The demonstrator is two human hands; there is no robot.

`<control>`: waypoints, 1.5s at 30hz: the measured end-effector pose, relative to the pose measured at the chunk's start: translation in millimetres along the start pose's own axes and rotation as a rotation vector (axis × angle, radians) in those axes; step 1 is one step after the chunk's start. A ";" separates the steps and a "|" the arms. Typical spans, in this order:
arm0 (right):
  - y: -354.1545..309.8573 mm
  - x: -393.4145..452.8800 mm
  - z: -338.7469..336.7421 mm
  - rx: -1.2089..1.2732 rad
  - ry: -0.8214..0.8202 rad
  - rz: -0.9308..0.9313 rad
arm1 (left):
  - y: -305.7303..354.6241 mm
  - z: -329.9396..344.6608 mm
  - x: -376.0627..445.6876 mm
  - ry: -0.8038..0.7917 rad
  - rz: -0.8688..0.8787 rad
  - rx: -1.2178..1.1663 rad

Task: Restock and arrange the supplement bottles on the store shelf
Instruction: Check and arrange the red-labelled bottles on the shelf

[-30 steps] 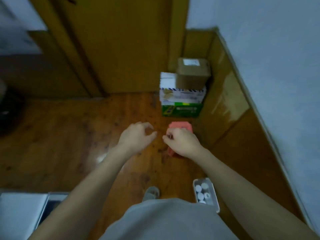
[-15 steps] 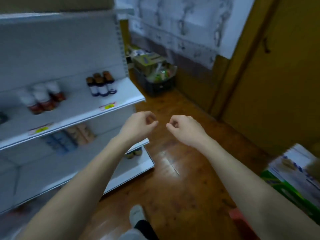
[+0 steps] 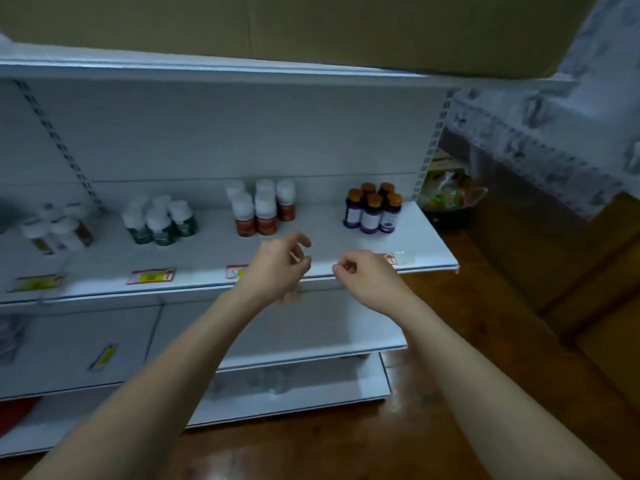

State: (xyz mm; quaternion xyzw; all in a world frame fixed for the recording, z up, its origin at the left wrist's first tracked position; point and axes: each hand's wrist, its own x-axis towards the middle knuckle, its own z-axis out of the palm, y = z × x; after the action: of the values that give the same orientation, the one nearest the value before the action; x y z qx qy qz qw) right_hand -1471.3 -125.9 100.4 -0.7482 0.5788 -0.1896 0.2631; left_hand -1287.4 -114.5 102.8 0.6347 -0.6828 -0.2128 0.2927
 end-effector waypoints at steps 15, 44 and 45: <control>52.9 177.0 83.3 -0.161 -0.113 -0.114 | -65.4 -10.5 208.2 0.011 0.005 0.334; 11.4 188.0 67.5 0.864 0.093 0.089 | -60.0 -65.0 189.0 0.162 -0.024 -0.508; 2.0 184.3 58.9 0.925 0.069 0.084 | -57.3 -67.6 180.6 0.169 -0.040 -0.563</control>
State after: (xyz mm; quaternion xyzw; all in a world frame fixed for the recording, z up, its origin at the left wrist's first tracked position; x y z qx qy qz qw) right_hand -1390.6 -294.1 48.9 -0.5215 0.4718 -0.4416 0.5572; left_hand -1203.8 -294.0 138.1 0.5574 -0.5575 -0.3461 0.5086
